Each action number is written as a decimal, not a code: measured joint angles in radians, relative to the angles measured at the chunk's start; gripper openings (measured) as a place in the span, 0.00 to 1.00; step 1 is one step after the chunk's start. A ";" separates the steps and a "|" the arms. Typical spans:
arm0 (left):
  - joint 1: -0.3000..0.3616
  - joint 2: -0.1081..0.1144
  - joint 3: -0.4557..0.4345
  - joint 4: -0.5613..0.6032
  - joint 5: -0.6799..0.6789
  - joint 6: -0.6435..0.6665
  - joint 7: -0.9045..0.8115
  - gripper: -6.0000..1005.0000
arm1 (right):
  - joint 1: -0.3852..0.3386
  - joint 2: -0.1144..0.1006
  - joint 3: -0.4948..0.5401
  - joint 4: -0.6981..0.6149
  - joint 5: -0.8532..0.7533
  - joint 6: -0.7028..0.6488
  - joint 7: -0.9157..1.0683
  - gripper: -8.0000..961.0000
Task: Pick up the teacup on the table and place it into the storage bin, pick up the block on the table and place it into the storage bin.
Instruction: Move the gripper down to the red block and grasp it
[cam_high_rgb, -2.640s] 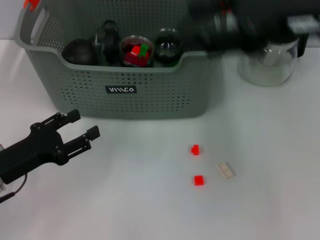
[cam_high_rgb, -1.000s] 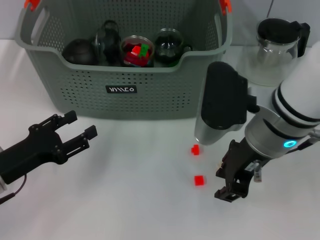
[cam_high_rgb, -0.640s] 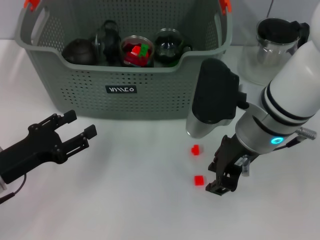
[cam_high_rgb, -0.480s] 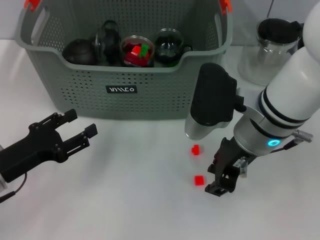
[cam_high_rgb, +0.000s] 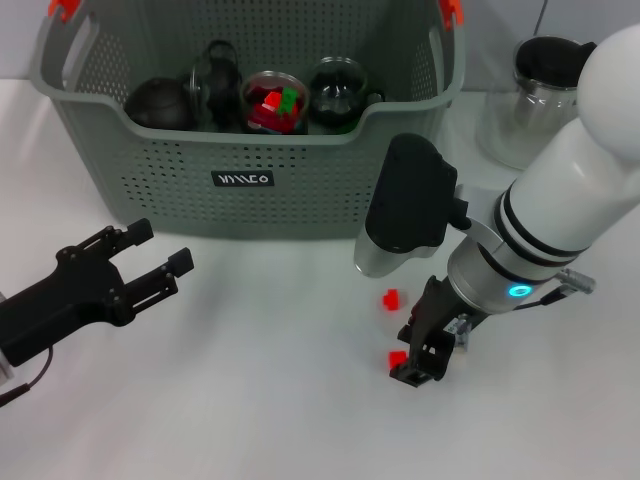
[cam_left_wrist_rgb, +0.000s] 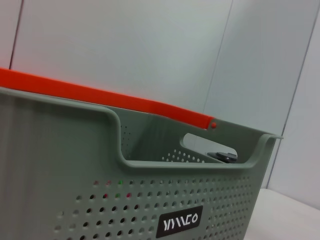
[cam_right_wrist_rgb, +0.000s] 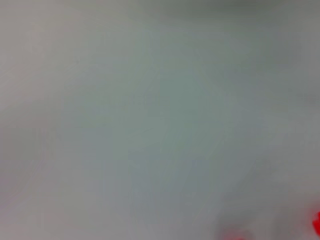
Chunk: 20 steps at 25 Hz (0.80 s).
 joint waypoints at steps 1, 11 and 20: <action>0.000 -0.001 0.000 0.000 0.000 0.000 0.000 0.75 | 0.000 0.000 -0.003 0.002 0.000 0.011 0.000 0.49; -0.004 -0.003 0.000 -0.011 0.000 0.001 0.000 0.75 | 0.003 0.000 -0.046 0.018 0.000 0.036 -0.015 0.49; 0.001 -0.003 0.000 -0.012 0.000 -0.001 0.003 0.75 | 0.030 0.000 -0.057 0.073 0.004 0.060 -0.010 0.48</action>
